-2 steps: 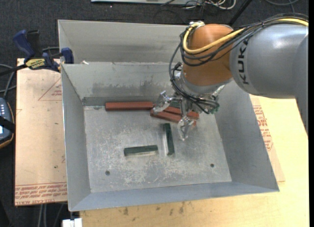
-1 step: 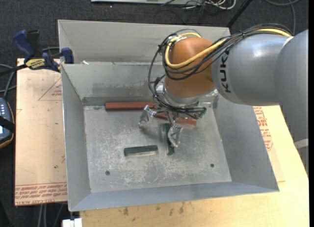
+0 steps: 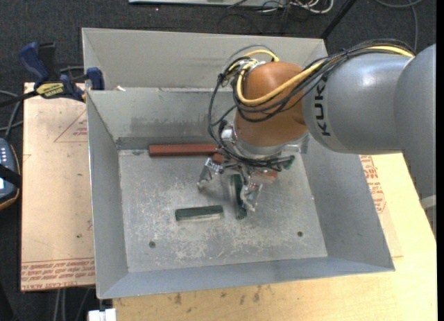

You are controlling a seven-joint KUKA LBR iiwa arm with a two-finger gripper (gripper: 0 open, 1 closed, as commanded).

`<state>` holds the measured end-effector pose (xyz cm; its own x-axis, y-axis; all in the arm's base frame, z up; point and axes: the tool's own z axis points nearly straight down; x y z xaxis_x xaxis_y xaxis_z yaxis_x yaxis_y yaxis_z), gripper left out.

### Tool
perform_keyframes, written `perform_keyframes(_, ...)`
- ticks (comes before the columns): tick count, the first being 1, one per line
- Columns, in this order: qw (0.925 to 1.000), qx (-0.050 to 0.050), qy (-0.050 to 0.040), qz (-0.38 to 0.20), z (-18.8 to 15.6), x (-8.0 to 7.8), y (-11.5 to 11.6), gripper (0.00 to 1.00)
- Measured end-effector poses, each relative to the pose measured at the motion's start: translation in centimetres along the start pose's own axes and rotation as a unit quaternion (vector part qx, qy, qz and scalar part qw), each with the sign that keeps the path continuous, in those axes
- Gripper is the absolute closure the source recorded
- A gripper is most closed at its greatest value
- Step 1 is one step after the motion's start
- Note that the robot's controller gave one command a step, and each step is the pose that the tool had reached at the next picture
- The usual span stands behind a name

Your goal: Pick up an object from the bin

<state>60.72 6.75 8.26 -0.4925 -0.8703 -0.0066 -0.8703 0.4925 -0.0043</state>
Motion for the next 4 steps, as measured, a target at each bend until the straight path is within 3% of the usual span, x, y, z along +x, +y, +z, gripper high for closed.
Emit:
perform_keyframes(1,0.995,0.005,-0.0071,-0.099,0.4,-2.8,6.2,1.0)
perform_keyframes(2,0.995,0.004,-0.0071,-0.099,0.4,-2.8,6.2,1.0)
perform_keyframes(3,0.9948,0.001,-0.0005,-0.102,-15.9,-2.7,7.5,1.0)
perform_keyframes(4,0.9948,-0.001,0.0005,-0.102,-15.7,-2.7,7.5,1.0)
